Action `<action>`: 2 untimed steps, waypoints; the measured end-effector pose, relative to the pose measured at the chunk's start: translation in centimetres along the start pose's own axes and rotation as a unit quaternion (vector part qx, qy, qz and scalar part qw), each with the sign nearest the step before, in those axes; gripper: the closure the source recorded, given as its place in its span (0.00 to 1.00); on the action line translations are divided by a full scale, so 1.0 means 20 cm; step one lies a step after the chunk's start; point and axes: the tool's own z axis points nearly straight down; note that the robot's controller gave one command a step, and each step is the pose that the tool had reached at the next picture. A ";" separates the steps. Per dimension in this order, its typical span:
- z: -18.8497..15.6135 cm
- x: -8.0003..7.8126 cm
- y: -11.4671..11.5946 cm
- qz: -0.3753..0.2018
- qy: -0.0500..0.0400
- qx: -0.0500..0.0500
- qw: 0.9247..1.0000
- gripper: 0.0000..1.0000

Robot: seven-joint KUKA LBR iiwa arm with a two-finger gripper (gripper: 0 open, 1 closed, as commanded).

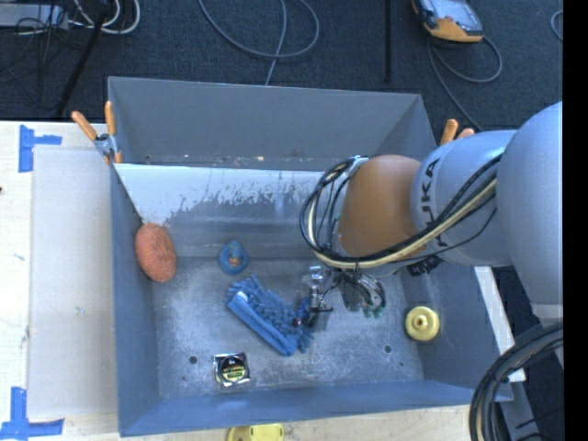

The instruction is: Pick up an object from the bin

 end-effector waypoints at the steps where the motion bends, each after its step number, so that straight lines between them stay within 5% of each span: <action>1: -0.02 0.00 0.00 0.000 0.001 0.000 1.000 1.00; 2: -0.07 0.00 0.00 -0.001 0.001 -0.001 1.000 1.00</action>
Offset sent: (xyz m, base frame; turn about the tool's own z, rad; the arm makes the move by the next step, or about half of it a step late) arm 0.0000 0.0001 0.0281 0.0000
